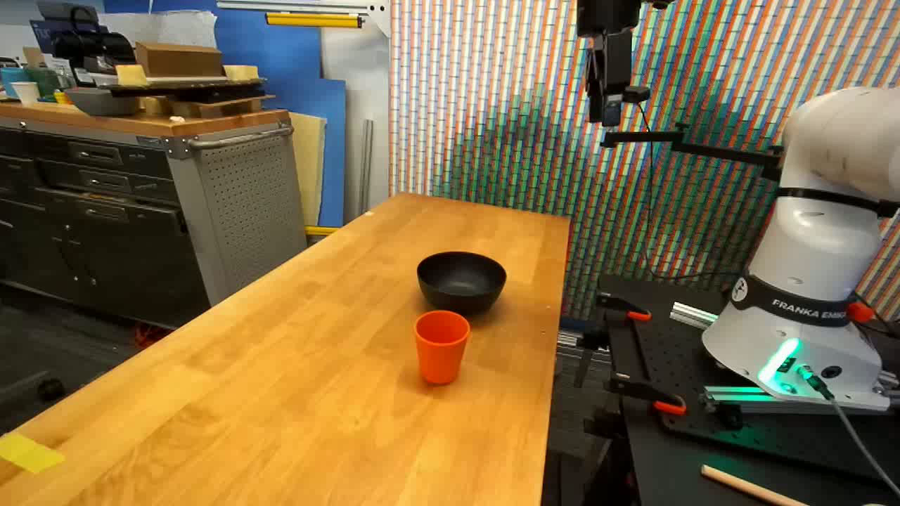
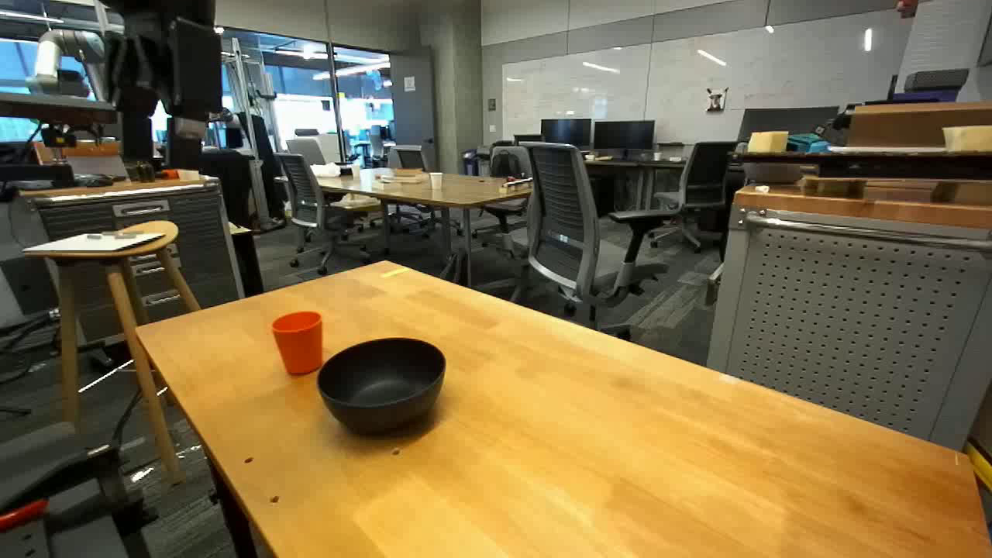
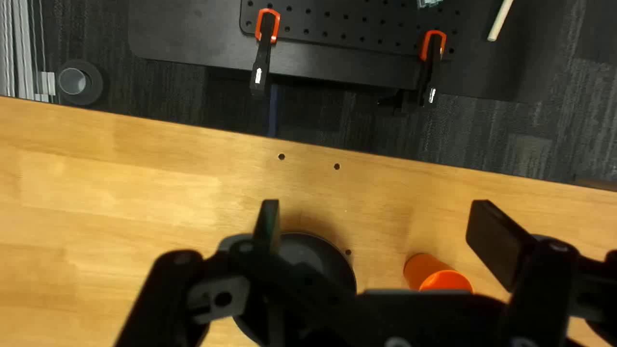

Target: Put the cup in the bowl

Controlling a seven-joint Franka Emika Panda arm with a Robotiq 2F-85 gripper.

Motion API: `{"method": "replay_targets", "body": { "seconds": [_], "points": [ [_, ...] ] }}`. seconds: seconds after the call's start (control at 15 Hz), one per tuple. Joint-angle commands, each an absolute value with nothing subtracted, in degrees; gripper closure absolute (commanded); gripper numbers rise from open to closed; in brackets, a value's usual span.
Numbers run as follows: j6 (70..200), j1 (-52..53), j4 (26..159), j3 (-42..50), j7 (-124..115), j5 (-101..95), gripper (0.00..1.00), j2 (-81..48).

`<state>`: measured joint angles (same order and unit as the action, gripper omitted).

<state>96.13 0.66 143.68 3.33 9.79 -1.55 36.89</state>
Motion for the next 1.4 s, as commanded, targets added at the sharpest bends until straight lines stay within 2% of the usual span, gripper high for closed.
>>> {"method": "replay_targets", "body": {
  "seconds": [0.0, 0.27, 0.93, 1.33],
  "points": [
    [96.1, 0.7, 143.4, 3.3, 9.8, -1.5, 0.0, 36.9],
    [96.1, 0.7, 143.1, 3.3, 9.8, -1.5, 0.0, 37.0],
    [115.4, 5.2, 135.7, -3.1, 2.4, 5.6, 0.0, 2.8],
    [119.8, 7.4, 125.6, -6.5, -4.1, 4.2, 0.0, -12.3]
  ]
}}
